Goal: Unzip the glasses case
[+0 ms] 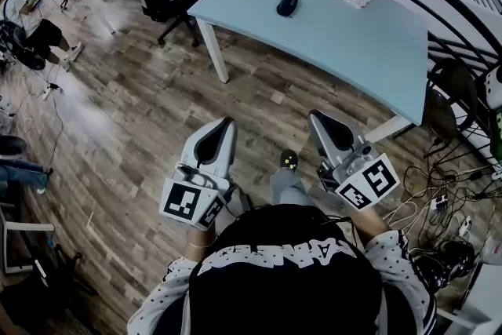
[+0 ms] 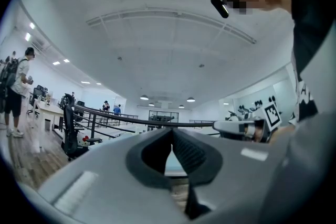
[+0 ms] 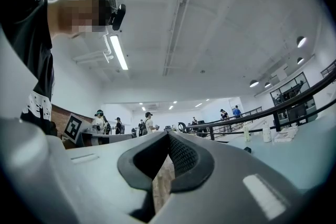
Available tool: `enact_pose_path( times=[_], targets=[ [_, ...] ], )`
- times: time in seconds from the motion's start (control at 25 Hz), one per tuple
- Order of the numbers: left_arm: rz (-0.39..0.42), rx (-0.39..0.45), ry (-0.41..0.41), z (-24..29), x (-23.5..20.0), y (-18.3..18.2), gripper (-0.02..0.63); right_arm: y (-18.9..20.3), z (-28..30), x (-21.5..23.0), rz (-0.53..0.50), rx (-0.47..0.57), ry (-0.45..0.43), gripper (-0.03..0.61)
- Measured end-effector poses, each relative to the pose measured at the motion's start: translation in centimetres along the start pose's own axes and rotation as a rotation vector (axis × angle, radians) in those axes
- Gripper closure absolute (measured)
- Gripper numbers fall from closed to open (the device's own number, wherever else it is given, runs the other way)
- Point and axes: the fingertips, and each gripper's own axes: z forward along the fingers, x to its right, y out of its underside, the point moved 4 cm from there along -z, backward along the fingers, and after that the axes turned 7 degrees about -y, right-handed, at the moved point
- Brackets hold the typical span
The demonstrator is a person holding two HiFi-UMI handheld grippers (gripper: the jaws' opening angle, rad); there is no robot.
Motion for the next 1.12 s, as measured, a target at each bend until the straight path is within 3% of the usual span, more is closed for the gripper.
enact_pose_path(
  times=[1.12],
  targets=[
    [0.055, -0.051, -0.128, 18.1, -7.3, 0.0, 0.614, 0.7, 9.9, 21.0, 0.089, 0.048, -0.013, 0.584]
  ],
)
